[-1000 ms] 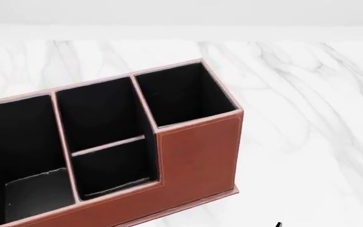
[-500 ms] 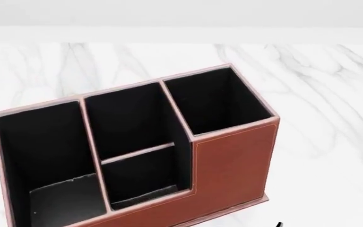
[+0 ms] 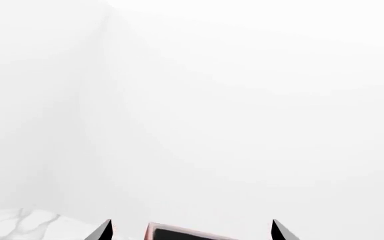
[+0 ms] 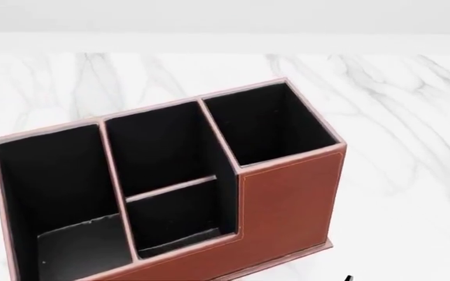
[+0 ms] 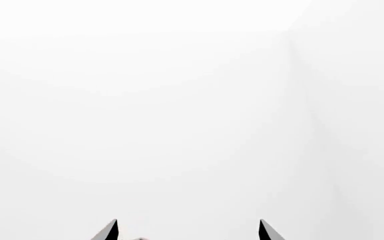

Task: Pick up the book and place it in the back compartment of the caddy.

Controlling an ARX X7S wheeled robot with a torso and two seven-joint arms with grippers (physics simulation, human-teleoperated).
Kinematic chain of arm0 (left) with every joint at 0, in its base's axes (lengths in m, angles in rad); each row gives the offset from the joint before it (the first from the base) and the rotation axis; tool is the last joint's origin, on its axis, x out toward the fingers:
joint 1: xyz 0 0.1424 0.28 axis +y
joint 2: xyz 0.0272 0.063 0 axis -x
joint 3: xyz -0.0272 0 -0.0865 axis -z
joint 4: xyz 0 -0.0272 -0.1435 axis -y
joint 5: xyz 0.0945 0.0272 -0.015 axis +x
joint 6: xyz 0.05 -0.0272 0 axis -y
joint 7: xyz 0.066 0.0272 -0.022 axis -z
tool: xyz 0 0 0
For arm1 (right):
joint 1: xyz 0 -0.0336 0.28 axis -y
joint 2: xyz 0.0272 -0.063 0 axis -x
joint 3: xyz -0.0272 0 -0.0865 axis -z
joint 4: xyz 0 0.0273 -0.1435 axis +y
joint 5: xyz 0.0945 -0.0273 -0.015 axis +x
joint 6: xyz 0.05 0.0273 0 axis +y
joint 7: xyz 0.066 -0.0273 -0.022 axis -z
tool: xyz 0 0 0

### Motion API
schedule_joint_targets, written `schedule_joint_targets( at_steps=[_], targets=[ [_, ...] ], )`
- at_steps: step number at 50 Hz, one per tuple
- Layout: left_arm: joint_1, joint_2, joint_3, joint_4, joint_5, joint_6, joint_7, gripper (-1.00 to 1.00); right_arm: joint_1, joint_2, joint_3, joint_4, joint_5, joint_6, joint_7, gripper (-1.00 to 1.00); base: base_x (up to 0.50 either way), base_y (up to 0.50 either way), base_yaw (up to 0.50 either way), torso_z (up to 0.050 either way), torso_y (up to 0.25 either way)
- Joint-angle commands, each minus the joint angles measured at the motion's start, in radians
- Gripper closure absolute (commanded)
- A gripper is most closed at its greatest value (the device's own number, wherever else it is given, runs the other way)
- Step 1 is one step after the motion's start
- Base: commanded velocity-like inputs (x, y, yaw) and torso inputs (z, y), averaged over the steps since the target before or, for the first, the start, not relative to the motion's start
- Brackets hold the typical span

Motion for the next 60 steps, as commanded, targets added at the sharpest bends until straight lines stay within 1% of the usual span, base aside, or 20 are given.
schedule_joint_targets(
  at_steps=[1,13,60],
  targets=[
    [0.002,-0.002,0.001,0.001,0.001,0.003,-0.003,-1.00,0.000,0.003,-0.004,0.000,-0.005,0.002,0.005,-1.00,-0.02,0.00,0.00,0.000,0.000],
    [0.002,-0.004,0.003,0.001,0.001,0.003,-0.006,-1.00,0.001,0.007,-0.011,0.004,-0.003,-0.007,0.005,-1.00,-0.10,0.00,0.00,0.000,0.000],
    [0.000,-0.012,0.011,0.003,0.001,0.004,-0.017,-1.00,0.009,0.021,-0.026,0.007,0.001,-0.002,0.020,-1.00,0.00,0.00,0.00,0.000,0.000]
  ],
)
